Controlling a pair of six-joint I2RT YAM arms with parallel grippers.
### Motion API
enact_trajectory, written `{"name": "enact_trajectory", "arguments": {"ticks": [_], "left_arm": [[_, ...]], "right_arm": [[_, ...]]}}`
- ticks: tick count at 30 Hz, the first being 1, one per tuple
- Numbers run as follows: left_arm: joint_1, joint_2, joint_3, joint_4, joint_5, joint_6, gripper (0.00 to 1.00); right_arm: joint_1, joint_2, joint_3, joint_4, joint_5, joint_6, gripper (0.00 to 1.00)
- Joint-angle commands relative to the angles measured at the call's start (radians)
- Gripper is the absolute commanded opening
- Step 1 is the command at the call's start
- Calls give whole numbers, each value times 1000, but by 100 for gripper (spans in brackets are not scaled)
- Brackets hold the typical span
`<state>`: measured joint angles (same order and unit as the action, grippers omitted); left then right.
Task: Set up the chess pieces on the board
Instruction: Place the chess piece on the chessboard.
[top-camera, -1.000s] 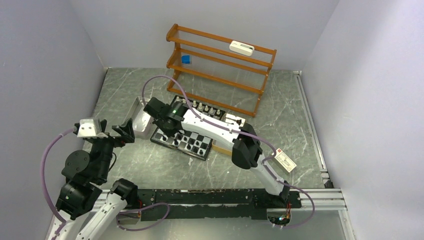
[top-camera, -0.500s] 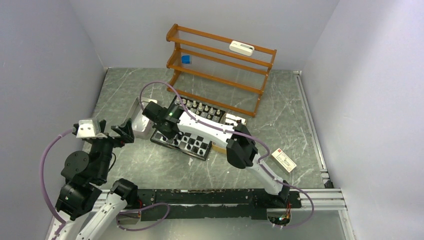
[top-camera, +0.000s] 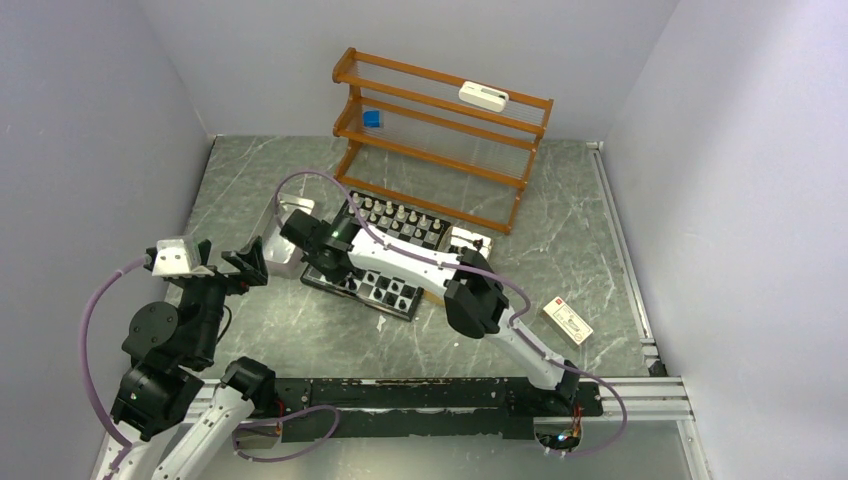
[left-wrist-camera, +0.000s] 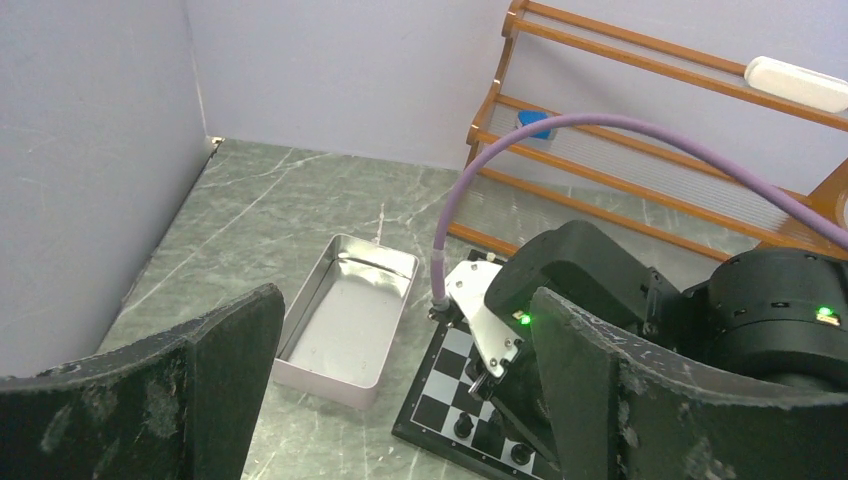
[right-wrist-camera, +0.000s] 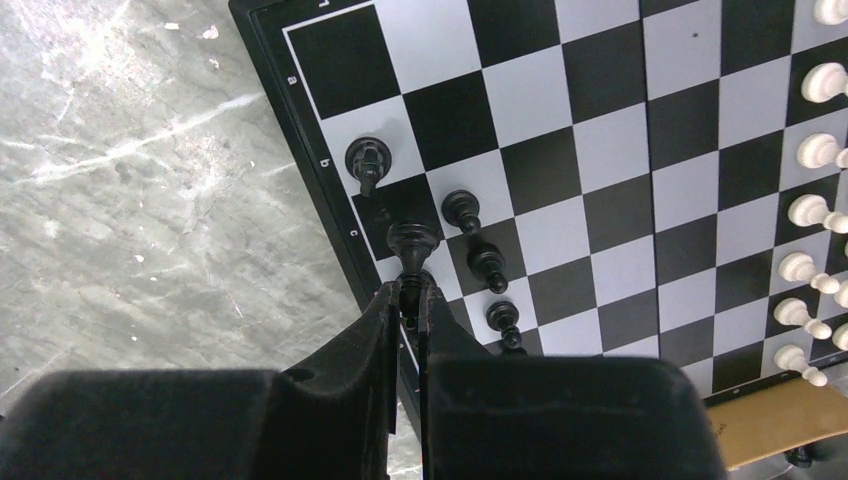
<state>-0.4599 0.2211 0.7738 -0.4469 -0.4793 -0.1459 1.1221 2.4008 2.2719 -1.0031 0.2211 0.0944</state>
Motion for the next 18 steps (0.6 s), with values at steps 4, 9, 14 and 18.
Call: {"name": "enact_trajectory", "arguments": {"ticks": [4, 9, 14, 18], "left_arm": [[4, -16, 8, 9, -23, -1, 97], [4, -14, 7, 11, -21, -1, 97], [4, -15, 7, 11, -19, -1, 97], [4, -16, 8, 10, -21, -2, 97]], "right_arm": [[15, 24, 37, -23, 5, -12, 3], [20, 29, 38, -30, 5, -14, 3], [21, 36, 41, -37, 10, -17, 5], [21, 45, 52, -46, 16, -18, 5]]}}
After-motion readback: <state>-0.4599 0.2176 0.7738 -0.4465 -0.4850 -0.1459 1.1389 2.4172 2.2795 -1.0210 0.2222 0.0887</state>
